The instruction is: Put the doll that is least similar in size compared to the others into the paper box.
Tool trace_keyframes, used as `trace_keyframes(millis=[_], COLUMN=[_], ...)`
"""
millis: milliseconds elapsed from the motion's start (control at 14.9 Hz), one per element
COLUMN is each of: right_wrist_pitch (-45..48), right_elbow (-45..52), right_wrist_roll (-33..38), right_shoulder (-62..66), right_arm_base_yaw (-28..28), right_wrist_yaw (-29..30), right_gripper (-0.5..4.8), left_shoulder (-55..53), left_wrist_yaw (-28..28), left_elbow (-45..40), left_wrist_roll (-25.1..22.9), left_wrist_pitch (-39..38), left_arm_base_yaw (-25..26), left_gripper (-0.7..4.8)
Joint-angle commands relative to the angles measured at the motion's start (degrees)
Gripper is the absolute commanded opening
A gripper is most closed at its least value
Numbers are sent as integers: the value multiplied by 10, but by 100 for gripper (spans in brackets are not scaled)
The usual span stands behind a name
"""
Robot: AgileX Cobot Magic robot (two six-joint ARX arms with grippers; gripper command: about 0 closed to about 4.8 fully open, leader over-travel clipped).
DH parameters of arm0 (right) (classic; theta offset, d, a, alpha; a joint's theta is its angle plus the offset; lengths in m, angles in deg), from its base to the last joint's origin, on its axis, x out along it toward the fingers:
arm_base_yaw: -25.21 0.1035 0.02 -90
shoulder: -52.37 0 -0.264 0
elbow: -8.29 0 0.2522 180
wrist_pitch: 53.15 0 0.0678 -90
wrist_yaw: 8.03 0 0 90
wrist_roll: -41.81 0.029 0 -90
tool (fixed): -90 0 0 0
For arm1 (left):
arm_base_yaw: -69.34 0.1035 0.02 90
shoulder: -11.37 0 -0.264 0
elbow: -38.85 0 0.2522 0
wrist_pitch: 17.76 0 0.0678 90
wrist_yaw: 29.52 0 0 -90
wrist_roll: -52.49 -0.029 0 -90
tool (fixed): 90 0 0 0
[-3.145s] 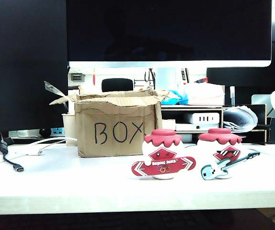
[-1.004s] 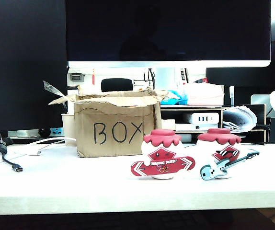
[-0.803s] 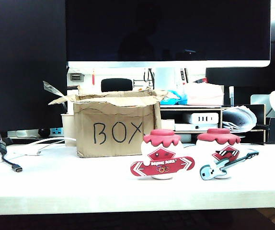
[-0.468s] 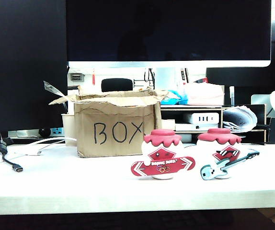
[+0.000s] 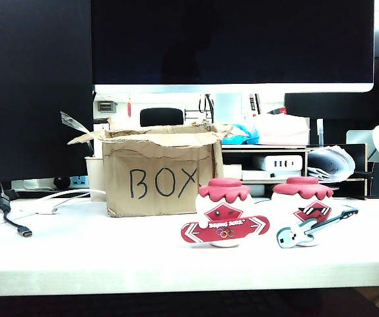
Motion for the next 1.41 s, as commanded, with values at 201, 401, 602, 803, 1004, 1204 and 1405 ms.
trace_keyframes(millis=[201, 401, 602, 803, 1004, 1204, 1405], right_wrist_pitch=[52, 52, 64, 83, 91, 96, 96], right_elbow=[73, 100, 118, 123, 125, 125, 125], right_wrist_roll=[-2, -19, -59, -62, -62, -62, -62], right_shoulder=[-19, -19, -19, -19, -19, -19, -19], right_arm_base_yaw=[13, 13, 13, 14, 36, 46, 46], right_wrist_yaw=[10, 11, 23, 23, 22, 23, 23], right_gripper=[27, 27, 27, 27, 27, 27, 27], left_shoulder=[0, 0, 0, 0, 0, 0, 0], left_wrist_yaw=[2, 2, 2, 2, 2, 2, 2], left_elbow=[0, 0, 0, 0, 0, 0, 0], left_wrist_roll=[0, 0, 0, 0, 0, 0, 0], left_wrist_pitch=[5, 5, 5, 5, 5, 5, 5], left_arm_base_yaw=[0, 1, 0, 1, 1, 1, 1], left_gripper=[-5, -5, -5, -5, -5, -5, -5])
